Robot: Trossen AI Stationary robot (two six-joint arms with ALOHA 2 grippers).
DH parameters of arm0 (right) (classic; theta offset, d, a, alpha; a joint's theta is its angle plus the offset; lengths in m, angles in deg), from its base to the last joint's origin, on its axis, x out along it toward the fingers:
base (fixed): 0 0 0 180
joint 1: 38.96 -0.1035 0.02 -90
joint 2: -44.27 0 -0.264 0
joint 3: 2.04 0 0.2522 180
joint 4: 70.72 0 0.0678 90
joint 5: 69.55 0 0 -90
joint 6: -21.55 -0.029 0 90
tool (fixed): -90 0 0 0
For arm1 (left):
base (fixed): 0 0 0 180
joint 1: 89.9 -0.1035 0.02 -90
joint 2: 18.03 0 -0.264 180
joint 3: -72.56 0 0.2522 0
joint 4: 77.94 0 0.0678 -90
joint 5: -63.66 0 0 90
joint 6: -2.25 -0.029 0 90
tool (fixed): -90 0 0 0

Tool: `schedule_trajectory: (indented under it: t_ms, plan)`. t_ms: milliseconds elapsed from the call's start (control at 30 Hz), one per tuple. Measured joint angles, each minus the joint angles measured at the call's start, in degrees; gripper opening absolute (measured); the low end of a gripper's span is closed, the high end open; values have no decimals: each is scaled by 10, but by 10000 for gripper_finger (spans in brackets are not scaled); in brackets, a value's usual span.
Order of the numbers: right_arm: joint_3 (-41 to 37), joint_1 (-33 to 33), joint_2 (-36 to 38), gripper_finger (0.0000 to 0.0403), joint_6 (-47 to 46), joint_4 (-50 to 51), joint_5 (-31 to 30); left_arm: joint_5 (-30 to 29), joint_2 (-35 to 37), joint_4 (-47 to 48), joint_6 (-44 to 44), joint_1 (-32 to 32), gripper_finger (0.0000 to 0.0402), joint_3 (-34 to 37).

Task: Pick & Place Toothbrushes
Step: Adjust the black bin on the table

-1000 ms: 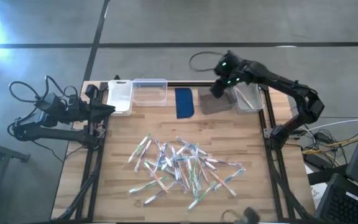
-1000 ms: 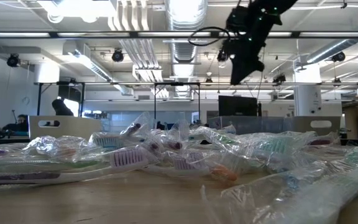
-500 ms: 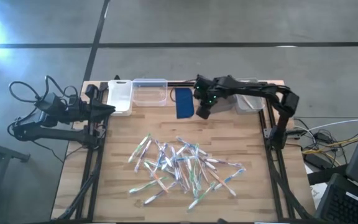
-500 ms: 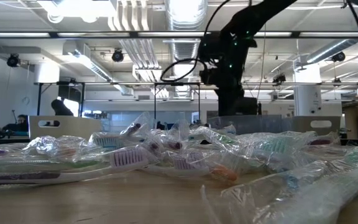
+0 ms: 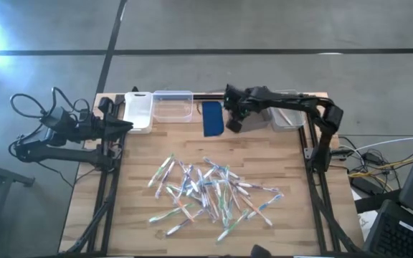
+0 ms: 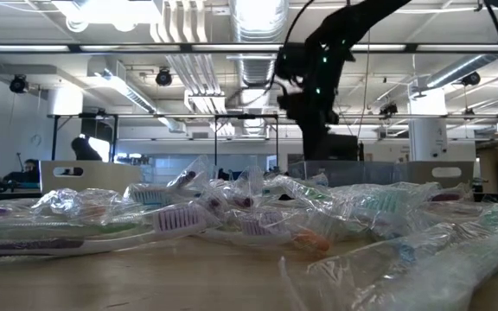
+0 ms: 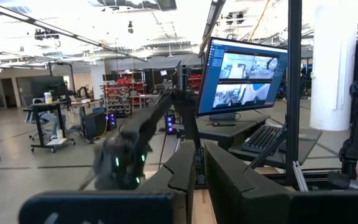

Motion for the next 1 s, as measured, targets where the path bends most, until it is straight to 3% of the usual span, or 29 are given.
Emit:
schedule_trajectory:
  t_ms: [133,367,700,1000]
  plan:
    - [26,0,10,8,33,-44,120,0,0,1,0,0,42,0]
    - [40,7,-29,8,-6,-41,143,0,0,3,0,0,42,0]
    - [42,10,-85,8,-8,-29,77,0,0,3,0,0,42,0]
    - [43,26,-90,8,1,-42,10,0,0,3,0,0,42,0]
